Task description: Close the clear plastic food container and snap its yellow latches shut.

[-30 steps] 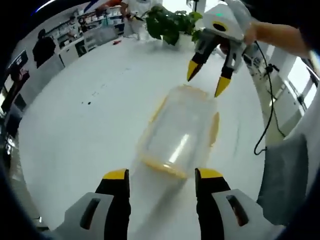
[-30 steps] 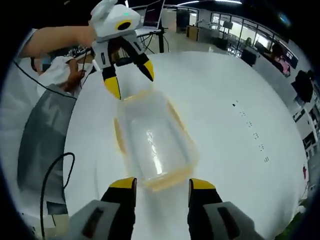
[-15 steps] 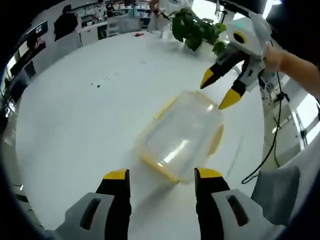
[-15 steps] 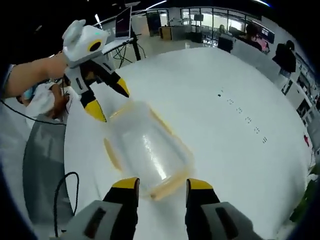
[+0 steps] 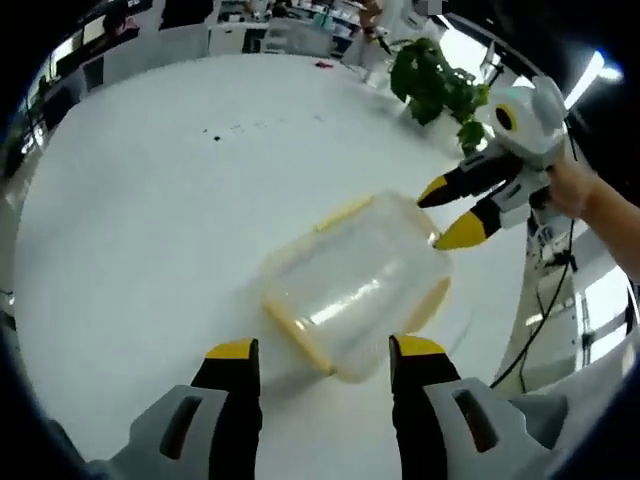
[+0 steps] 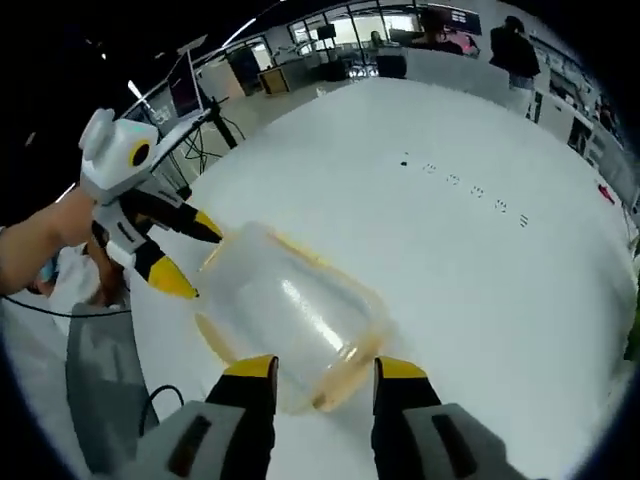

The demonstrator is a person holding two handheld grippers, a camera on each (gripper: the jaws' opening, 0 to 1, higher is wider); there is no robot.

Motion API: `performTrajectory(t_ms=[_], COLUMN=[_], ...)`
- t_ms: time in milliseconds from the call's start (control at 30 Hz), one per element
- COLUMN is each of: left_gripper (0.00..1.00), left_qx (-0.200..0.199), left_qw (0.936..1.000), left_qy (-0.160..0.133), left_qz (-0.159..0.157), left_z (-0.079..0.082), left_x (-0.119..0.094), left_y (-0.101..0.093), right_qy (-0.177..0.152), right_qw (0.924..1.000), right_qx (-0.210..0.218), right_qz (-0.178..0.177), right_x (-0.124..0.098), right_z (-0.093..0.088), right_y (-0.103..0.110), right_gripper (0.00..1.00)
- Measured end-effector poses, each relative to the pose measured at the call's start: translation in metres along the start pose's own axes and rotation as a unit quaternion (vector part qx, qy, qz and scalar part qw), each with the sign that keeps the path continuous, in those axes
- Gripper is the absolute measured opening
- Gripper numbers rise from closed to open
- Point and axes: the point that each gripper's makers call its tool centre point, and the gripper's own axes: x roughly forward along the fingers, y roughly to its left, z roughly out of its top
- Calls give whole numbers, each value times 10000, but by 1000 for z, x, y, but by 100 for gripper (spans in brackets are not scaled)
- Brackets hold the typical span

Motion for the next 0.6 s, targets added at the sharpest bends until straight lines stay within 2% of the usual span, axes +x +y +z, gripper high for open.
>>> performTrajectory(t_ms=[200,400,600], left_gripper=[47,41,41], left_qx=[-308,-260,-221], left_qw=[9995,9995,9996], left_qy=[20,-7,61], left_qz=[-104,-204,-191], left_z=[-4,-3,-2], left_x=[3,7,8], left_y=[-2,-6,-6], right_qy=[-93,-153,-154], right_qw=[9995,9993,9989], right_qx=[275,317,429], right_qz=[105,132,123], right_x=[3,4,4], right_z=[-4,-3,-3], right_y=[0,1,2], right_gripper=[36,35,34])
